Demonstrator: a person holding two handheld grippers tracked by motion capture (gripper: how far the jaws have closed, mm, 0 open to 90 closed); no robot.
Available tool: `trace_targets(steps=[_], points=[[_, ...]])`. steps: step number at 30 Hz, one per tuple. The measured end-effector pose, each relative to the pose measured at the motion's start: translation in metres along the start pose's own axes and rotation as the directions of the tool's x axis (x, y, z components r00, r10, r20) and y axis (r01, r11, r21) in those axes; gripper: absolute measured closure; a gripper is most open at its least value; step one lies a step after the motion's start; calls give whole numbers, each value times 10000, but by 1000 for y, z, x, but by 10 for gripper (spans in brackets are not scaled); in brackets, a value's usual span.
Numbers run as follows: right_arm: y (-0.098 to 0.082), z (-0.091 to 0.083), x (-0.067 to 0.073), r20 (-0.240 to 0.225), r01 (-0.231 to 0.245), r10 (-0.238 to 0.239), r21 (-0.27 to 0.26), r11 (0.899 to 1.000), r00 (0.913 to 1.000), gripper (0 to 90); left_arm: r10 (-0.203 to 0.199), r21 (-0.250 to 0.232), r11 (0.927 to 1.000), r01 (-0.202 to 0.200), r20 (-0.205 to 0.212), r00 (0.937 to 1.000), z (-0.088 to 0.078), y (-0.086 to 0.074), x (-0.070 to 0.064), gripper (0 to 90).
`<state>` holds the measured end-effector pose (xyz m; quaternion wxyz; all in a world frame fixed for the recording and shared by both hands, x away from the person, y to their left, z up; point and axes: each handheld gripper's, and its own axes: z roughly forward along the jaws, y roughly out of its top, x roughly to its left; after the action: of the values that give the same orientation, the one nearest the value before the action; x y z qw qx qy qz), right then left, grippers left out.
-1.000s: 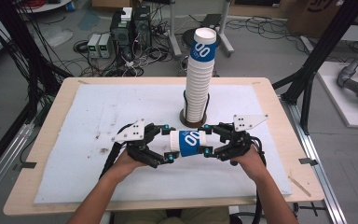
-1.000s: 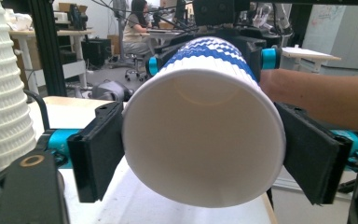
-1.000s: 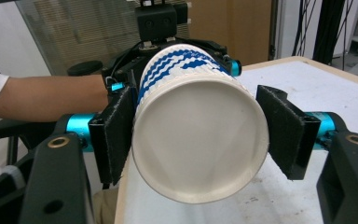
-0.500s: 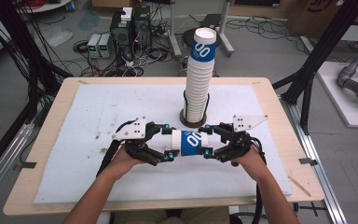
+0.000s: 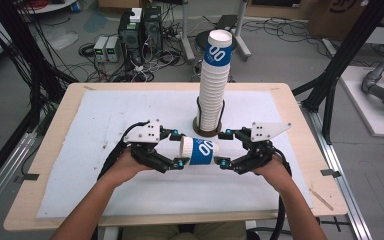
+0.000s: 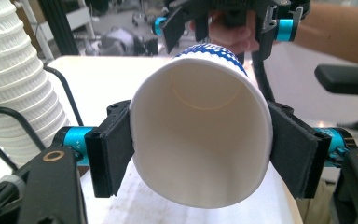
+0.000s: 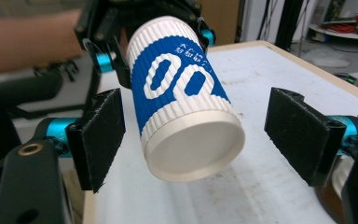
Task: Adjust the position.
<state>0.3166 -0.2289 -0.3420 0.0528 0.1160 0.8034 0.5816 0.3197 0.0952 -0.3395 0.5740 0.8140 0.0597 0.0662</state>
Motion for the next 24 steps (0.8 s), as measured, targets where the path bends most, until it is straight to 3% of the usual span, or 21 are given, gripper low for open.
trace_targets(steps=[8, 13, 18, 24], points=[[11, 6, 8, 299, 881, -902, 662, 9939, 9955, 205, 337, 1076, 9937, -321, -136, 9993, -2, 18, 3, 282], [19, 9, 11, 504, 1528, -1597, 1196, 9810, 9859, 205, 597, 1823, 9816, -576, -59, 9982, -1, 29, 4, 282], [27, 12, 13, 426, 1818, -1909, 1609, 9701, 9807, 205, 625, 2370, 9697, -598, -37, 9980, 1, 35, 6, 281], [35, 22, 13, 255, 2306, -2453, 2581, 9382, 9691, 205, 522, 2904, 9556, -498, -7, 9986, 5, 38, 9, 282]])
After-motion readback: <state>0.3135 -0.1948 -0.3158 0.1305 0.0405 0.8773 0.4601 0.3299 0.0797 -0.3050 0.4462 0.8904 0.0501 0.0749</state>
